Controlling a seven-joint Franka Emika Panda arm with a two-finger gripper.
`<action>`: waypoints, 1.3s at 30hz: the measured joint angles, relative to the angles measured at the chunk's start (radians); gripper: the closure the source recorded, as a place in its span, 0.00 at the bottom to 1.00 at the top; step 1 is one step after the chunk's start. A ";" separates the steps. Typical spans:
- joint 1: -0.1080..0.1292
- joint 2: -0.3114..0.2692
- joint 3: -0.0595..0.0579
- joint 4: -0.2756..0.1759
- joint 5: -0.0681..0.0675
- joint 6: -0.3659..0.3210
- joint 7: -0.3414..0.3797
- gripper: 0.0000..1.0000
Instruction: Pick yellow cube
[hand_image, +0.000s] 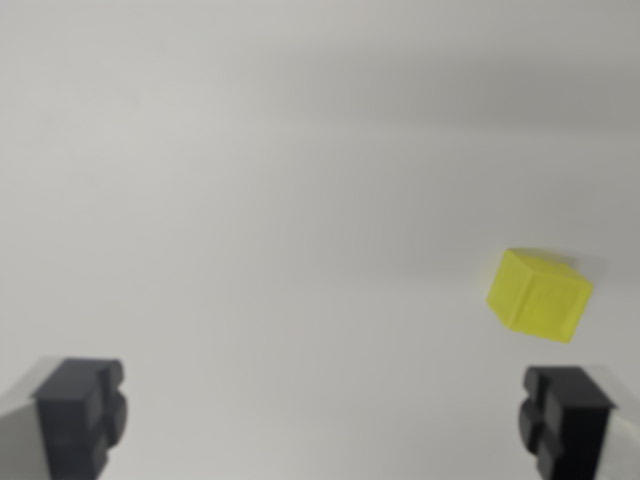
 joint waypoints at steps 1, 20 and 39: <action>0.000 0.000 0.000 0.000 0.000 0.000 0.000 0.00; -0.044 -0.012 -0.001 -0.103 0.003 0.094 -0.003 0.00; -0.108 -0.001 -0.001 -0.220 0.007 0.226 -0.018 0.00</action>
